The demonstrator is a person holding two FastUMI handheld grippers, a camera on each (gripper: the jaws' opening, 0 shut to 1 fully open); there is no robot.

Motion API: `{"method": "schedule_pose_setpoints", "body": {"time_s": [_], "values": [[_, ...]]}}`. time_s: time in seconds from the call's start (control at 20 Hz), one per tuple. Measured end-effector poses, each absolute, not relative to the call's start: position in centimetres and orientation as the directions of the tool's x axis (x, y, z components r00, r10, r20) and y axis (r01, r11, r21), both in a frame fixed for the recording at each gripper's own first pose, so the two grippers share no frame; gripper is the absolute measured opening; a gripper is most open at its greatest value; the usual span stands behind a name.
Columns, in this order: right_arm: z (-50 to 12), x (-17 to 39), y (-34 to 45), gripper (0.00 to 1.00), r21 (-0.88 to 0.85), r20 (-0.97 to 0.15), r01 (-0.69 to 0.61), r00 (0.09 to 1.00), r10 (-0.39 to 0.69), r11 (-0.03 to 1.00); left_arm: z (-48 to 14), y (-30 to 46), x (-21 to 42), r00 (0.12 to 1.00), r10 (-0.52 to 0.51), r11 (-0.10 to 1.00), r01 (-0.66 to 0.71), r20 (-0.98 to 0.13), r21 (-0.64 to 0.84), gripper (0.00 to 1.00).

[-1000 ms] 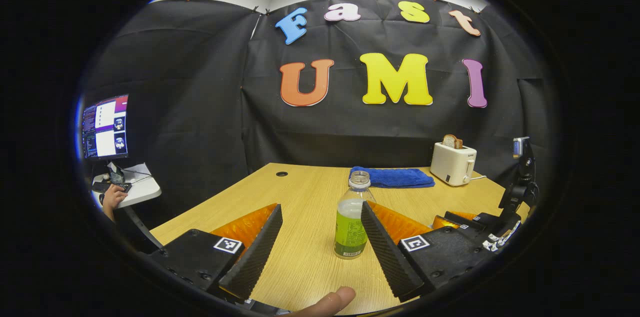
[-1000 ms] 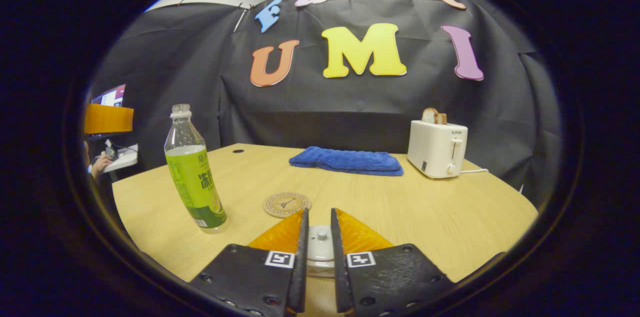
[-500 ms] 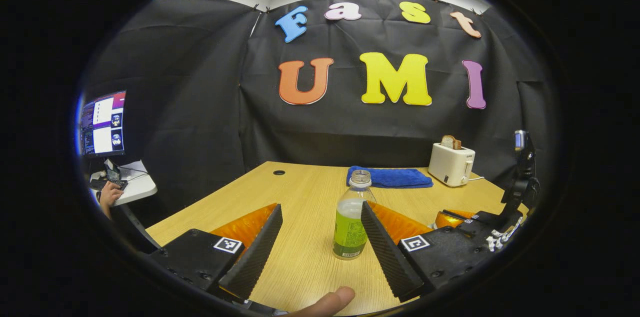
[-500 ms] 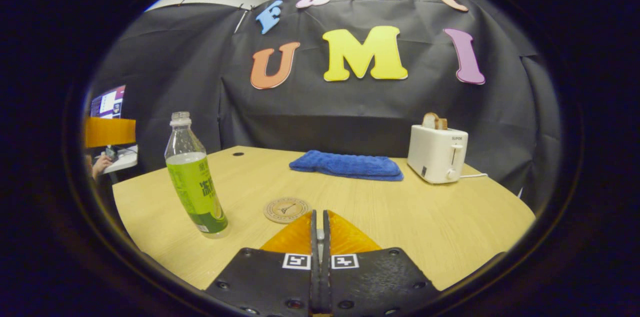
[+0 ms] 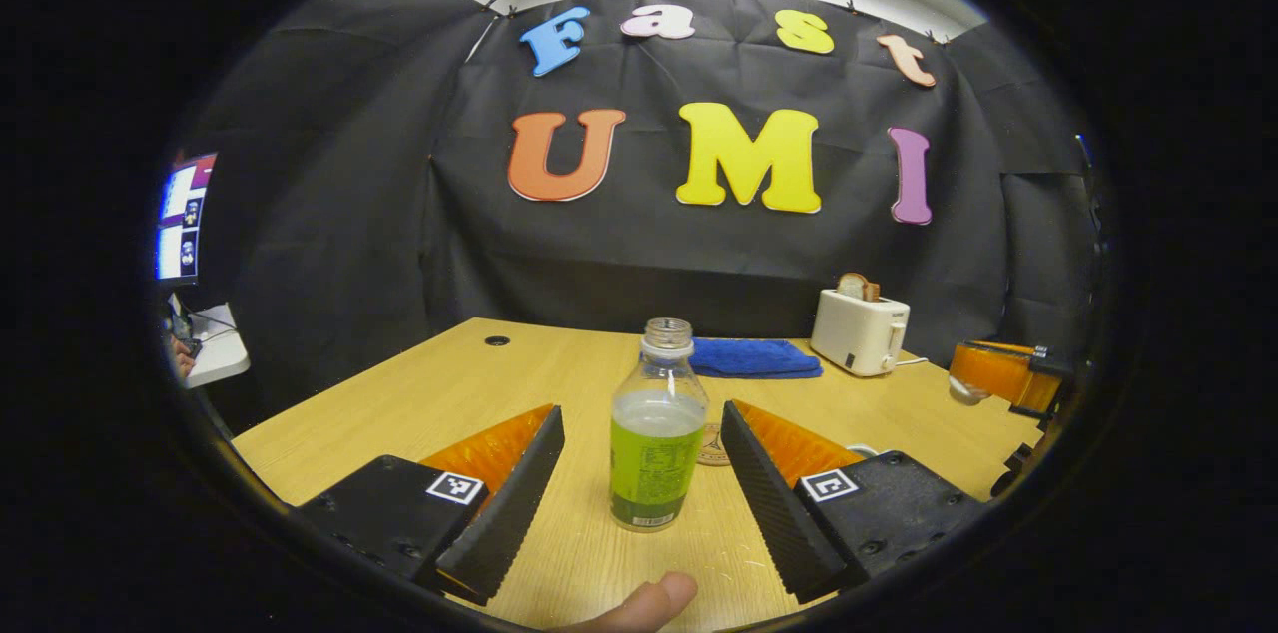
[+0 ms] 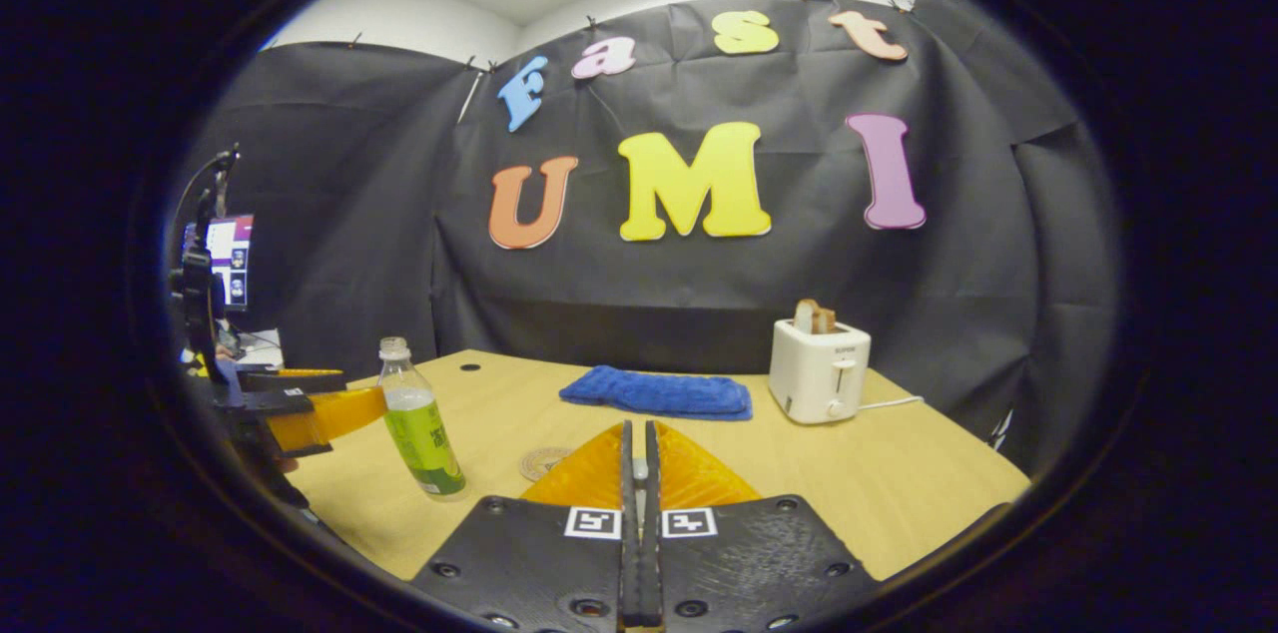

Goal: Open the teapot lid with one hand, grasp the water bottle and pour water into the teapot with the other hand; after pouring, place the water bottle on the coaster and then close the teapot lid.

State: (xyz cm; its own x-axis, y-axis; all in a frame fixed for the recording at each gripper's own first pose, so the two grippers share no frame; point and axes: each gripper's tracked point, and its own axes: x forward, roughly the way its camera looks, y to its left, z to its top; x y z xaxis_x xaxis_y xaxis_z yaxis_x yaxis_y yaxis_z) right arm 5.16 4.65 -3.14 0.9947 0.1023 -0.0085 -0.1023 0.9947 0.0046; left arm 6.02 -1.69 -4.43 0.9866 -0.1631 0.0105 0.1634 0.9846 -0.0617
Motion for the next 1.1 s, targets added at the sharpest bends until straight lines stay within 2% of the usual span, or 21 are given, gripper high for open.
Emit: {"method": "schedule_pose_setpoints", "body": {"time_s": [0.35,0.55,0.75,0.85,0.95,1.0,1.1], "values": [[-2.3,1.4,0.8,0.0,-0.007,-0.003,-0.105,0.994,0.105,0.994,-7.6,-1.7,8.6,0.989,-0.147,0.989,0.147,0.016,-0.012,0.99],[-2.5,1.7,-1.1,0.0,0.018,-0.01,-0.091,0.996,0.091,0.996,-9.1,-2.5,9.9,0.987,-0.16,0.987,0.16,0.029,-0.004,0.99],[-2.9,2.0,-2.0,0.0,0.026,-0.03,-0.075,0.997,0.076,0.997,-9.4,-1.5,11.4,0.992,-0.119,0.993,0.119,0.046,-0.005,0.99],[-2.8,2.1,-2.6,0.0,0.022,-0.028,-0.064,0.998,0.064,0.998,-9.6,-1.9,11.7,0.989,-0.138,0.99,0.138,0.045,0.0,0.99],[-2.7,2.2,-3.2,0.0,0.023,-0.028,-0.054,0.998,0.055,0.998,-9.8,-2.0,11.8,0.989,-0.142,0.99,0.142,0.04,-0.001,0.9],[-2.7,2.2,-3.4,0.0,0.026,-0.028,-0.049,0.998,0.049,0.998,-9.7,-2.0,11.8,0.99,-0.138,0.99,0.138,0.038,0.007,0.8],[-2.8,2.4,-4.2,0.0,0.029,-0.033,-0.034,0.999,0.035,0.999,-9.6,-2.1,11.3,0.991,-0.13,0.991,0.13,0.026,0.029,0.79]]}}
